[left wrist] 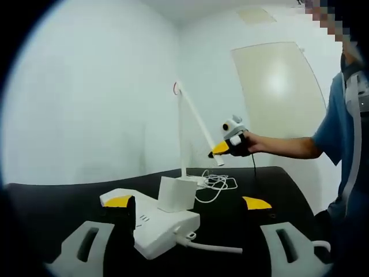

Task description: Insert the desk lamp plug into the socket, turn on the power strip switch, turn on the lamp switch, then turn off the lamp switch, turn off the power strip switch, and remove the plug from the socket.

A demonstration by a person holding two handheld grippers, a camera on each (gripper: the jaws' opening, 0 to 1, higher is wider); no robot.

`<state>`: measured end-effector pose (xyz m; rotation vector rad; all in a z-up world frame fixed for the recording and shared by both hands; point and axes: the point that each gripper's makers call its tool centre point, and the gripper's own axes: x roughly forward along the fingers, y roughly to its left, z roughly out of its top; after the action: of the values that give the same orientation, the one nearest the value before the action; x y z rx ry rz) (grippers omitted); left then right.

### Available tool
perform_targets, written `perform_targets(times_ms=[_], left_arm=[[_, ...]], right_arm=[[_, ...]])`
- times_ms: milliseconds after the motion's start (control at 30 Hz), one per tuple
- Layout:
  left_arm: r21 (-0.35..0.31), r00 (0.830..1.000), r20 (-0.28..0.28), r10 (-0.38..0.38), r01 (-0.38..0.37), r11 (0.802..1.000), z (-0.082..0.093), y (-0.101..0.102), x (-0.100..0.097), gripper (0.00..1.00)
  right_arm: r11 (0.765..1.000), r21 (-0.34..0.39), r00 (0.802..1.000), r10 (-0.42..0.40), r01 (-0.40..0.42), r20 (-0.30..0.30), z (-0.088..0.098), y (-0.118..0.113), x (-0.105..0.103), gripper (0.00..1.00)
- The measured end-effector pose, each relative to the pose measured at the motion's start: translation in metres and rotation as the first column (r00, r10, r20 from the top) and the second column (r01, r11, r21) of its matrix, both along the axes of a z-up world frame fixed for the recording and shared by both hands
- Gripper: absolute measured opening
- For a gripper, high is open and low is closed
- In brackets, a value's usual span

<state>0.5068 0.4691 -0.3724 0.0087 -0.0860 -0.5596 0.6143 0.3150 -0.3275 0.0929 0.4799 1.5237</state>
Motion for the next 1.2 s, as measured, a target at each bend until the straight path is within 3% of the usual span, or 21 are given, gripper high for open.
perform_targets(times_ms=[100,733,1200], left_arm=[[0.000,1.000,0.000,0.002,-0.002,1.000,0.000,0.001,0.000,0.70],[-0.001,1.000,0.000,0.005,-0.005,1.000,0.000,0.001,0.000,0.70],[0.003,1.000,0.000,0.007,-0.007,1.000,-0.001,0.001,0.000,0.70]], right_arm=[[1.000,0.005,1.000,0.013,-0.013,-0.008,0.004,0.001,-0.011,0.12],[0.994,0.073,0.991,0.091,-0.084,-0.096,0.034,0.000,-0.031,0.12],[0.988,0.084,0.983,0.137,-0.128,-0.120,0.059,-0.001,-0.050,0.13]])
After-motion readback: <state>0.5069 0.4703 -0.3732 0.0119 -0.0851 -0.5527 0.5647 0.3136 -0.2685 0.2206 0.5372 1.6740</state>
